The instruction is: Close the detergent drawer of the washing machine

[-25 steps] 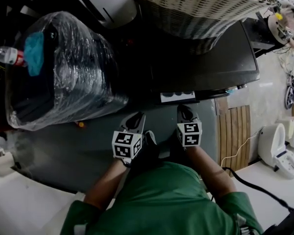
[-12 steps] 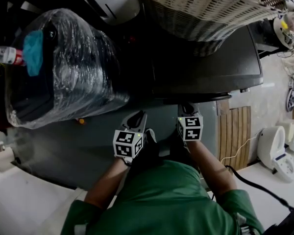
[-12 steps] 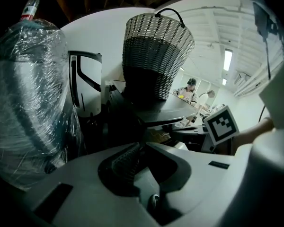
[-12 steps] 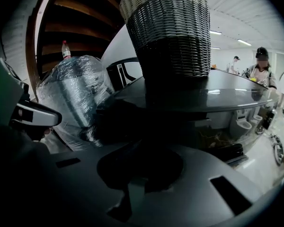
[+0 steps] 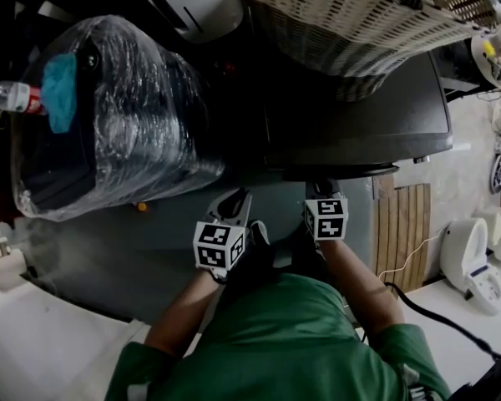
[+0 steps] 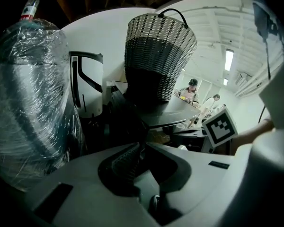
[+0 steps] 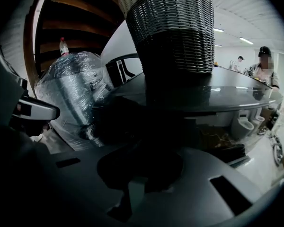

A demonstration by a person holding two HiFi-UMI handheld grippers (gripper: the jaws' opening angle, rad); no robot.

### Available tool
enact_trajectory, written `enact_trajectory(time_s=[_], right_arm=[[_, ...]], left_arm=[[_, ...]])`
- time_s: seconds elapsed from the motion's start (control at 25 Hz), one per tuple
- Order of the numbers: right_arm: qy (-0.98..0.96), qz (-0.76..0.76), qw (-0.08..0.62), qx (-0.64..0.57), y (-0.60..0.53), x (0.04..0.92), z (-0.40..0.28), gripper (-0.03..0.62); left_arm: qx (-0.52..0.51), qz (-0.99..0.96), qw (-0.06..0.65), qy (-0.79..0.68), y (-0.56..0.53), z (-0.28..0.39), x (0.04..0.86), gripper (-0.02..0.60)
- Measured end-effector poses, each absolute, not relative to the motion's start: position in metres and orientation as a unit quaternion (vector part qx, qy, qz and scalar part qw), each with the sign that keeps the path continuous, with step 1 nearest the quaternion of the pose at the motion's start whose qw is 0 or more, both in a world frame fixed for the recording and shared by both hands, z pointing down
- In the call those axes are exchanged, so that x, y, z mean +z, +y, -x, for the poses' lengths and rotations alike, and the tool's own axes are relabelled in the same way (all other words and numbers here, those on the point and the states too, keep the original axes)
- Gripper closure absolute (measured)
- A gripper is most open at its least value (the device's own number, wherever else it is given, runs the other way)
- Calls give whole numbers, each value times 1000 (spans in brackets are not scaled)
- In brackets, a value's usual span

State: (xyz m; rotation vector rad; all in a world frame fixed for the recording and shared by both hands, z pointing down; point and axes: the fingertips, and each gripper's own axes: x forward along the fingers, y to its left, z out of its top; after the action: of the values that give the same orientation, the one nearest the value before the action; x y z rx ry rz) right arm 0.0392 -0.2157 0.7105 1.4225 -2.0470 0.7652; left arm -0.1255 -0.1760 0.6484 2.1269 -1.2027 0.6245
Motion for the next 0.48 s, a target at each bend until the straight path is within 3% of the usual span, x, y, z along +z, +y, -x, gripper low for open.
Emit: enact_trajectory(time_s=[0.48], right_arm=[[-756,-520,270,291,-221,710,-40,574]], left_arm=[[242,-803,304,-451,-170,128,651,528]])
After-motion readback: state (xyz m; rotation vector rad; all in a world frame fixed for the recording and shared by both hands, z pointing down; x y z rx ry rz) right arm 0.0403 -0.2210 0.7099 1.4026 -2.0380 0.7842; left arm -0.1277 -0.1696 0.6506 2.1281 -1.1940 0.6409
